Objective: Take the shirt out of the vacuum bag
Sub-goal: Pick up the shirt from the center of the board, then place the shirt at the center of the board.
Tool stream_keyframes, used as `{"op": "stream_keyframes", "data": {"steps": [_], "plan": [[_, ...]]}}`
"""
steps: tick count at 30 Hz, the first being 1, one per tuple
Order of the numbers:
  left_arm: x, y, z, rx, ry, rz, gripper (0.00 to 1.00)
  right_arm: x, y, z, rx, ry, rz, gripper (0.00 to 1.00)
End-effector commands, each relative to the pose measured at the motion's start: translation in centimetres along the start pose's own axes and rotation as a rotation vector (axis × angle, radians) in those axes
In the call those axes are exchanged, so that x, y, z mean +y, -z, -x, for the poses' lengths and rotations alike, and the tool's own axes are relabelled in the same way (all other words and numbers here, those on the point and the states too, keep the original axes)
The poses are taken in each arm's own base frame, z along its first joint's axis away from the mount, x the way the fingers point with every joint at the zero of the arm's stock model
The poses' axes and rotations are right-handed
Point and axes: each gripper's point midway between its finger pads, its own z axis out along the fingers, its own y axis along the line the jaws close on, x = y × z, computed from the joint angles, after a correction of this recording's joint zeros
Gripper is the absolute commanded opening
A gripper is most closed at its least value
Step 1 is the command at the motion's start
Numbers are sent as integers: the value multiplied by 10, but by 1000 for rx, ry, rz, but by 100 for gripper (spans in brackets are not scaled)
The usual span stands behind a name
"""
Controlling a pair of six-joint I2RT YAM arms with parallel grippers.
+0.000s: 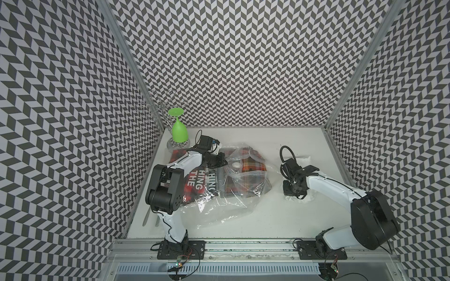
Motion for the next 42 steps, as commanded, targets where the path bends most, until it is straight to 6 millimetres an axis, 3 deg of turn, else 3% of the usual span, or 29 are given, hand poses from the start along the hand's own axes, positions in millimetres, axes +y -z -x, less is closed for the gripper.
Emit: {"op": "stream_keyframes", "data": {"steps": [1, 13, 20, 25, 31, 34, 40, 42], "plan": [[5, 2, -2, 5, 4, 8, 0, -13, 27, 27, -76, -31, -2, 1], [-1, 2, -1, 6, -4, -3, 0, -69, 92, 94, -232, -105, -108, 0], [-13, -3, -3, 16, -25, -19, 0, -119, 153, 146, -395, -198, -198, 0], [-23, -7, -6, 27, -40, -36, 0, -139, 196, 178, -526, -233, -271, 0], [-30, -10, -11, 38, -59, -44, 0, -155, 239, 201, -653, -300, -336, 0], [-32, -12, -15, 43, -64, -49, 0, -156, 244, 205, -690, -307, -340, 0], [-33, -13, -21, 56, -68, -51, 0, -146, 199, 194, -652, -333, -288, 0], [-33, -13, -21, 54, -73, -50, 0, -143, 197, 196, -656, -337, -262, 0]]}}
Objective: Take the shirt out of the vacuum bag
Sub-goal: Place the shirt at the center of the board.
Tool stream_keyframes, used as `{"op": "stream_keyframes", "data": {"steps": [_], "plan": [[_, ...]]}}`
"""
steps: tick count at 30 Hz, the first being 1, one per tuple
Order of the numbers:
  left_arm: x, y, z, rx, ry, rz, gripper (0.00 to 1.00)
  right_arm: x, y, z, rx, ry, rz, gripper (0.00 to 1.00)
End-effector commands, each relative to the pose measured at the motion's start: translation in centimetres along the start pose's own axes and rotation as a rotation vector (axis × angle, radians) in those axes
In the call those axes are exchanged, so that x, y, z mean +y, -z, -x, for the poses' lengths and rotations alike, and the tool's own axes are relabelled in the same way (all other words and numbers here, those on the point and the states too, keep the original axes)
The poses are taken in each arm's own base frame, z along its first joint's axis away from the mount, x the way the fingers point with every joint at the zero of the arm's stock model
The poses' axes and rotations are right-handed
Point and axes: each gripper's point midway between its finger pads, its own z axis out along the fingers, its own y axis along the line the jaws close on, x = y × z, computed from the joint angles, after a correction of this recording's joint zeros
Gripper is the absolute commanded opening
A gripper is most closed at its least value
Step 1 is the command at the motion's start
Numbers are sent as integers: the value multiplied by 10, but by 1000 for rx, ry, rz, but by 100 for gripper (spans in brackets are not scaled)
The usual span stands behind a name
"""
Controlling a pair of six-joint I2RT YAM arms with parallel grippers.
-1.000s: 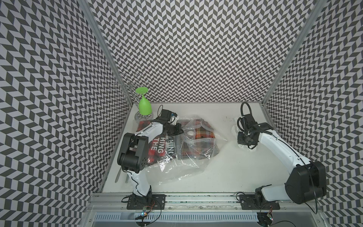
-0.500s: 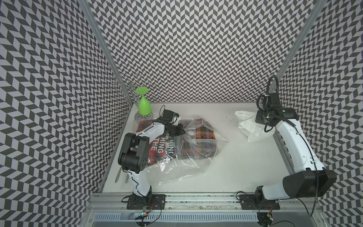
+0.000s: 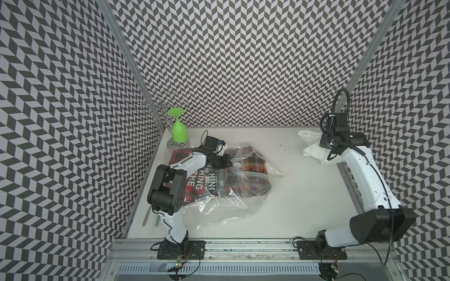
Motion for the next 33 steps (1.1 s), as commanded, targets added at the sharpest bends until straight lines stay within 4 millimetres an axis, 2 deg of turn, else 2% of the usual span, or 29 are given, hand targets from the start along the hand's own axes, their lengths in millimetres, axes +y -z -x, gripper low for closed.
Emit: {"op": "stream_keyframes", "data": {"steps": [1, 5, 8, 13, 16, 20, 25, 30, 33], "plan": [[-4, -1, -10, 27, -9, -15, 0, 5, 10, 25, -108, -98, 47, 0], [-3, -5, -13, 37, -5, -19, 0, 11, 7, 40, -123, -95, 50, 0], [-5, -8, -13, 44, -8, -24, 0, 8, 3, 55, -146, -103, 32, 0], [-11, -12, -13, 53, -19, -33, 0, -5, 7, 95, -210, -143, 20, 0], [-12, -13, -15, 58, -24, -32, 0, 3, 8, 107, -212, -160, 65, 0], [-11, -12, -16, 57, -29, -27, 0, 23, 5, 96, -177, -165, 165, 0], [-11, -11, -17, 59, -31, -25, 0, 30, 1, 77, -151, -188, 218, 0], [-9, -10, -19, 58, -32, -19, 0, 63, 16, 62, -87, -221, 443, 0], [-8, -8, -20, 56, -32, -17, 0, 64, 28, 62, -93, -250, 485, 0]]}}
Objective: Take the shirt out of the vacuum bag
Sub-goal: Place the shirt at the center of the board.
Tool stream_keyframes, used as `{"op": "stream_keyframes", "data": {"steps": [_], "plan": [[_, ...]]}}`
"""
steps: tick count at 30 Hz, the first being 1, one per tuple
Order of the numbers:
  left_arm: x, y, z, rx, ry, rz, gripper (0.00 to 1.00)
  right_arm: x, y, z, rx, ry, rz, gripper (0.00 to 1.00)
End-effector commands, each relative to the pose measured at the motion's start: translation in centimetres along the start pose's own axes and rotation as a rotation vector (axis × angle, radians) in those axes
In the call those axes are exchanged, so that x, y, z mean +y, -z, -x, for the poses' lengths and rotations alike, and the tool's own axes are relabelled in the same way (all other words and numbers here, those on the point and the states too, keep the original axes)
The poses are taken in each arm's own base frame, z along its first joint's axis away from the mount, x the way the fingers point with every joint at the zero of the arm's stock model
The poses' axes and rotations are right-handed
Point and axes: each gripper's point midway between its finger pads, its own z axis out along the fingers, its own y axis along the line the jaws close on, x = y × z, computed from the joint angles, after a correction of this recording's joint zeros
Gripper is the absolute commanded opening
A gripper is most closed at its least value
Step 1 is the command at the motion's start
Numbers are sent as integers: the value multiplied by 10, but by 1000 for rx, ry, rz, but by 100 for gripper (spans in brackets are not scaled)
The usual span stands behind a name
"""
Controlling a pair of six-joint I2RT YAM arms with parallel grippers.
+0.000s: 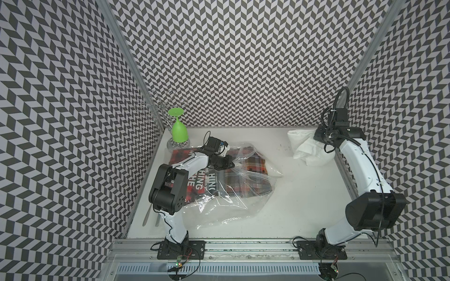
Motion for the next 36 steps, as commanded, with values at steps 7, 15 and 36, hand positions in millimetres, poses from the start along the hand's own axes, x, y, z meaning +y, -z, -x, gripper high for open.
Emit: {"op": "stream_keyframes", "data": {"steps": [7, 15, 36], "plan": [[0, 1, -13, 32, -11, -2, 0, 45, 56, 30, -97, -106, 295, 0], [2, 3, -13, 27, -11, 5, 0, 73, 65, 15, -6, -176, 489, 0], [14, 11, -13, 17, 2, 38, 0, -24, 10, -75, 251, -776, 766, 0]]}}
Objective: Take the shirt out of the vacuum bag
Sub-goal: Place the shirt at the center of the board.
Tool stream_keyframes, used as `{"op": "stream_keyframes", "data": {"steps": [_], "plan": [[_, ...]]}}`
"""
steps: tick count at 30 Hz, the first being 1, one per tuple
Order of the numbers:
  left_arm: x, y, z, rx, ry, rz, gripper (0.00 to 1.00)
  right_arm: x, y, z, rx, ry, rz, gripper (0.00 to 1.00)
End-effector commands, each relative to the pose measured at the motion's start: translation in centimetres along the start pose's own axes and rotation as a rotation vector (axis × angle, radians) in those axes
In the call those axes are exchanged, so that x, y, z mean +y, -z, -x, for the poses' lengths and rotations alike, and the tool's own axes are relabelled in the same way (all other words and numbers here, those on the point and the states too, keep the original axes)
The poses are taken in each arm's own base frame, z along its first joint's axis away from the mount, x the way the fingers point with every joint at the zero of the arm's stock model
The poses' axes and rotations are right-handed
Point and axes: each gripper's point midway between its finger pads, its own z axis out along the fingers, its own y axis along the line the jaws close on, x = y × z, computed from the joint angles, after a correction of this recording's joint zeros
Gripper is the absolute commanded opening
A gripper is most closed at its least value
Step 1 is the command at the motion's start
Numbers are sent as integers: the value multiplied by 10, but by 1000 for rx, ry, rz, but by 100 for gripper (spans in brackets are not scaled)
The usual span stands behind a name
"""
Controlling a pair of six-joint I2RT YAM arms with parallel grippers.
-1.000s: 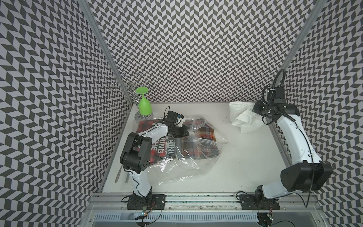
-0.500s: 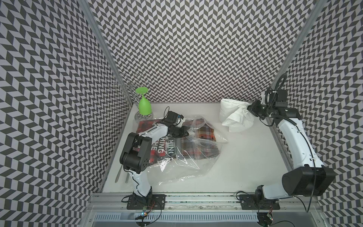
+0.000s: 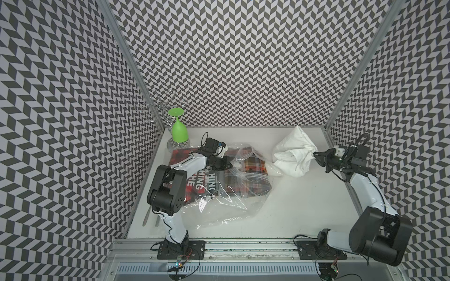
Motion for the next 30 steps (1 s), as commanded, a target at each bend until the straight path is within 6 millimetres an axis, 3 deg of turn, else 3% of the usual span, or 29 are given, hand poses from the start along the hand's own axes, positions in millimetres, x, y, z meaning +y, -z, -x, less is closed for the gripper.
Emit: {"op": "stream_keyframes", "data": {"steps": [1, 13, 18, 21, 23, 30], "plan": [[2, 6, -10, 25, 1, 18, 0, 10, 15, 12, -33, 41, 67, 0], [1, 11, -8, 12, -8, 30, 0, -63, 34, 44, -143, -42, -84, 0], [2, 12, -10, 13, -12, 31, 0, -85, 39, 36, -148, -79, -107, 0], [1, 12, -9, 12, -13, 26, 0, -73, 35, 32, -139, -103, -18, 0], [2, 14, -6, 8, -14, 25, 0, -52, 29, 30, -124, -86, 43, 0], [8, 19, -3, -7, -3, 34, 0, 44, 2, 0, -43, -57, 278, 0]]}}
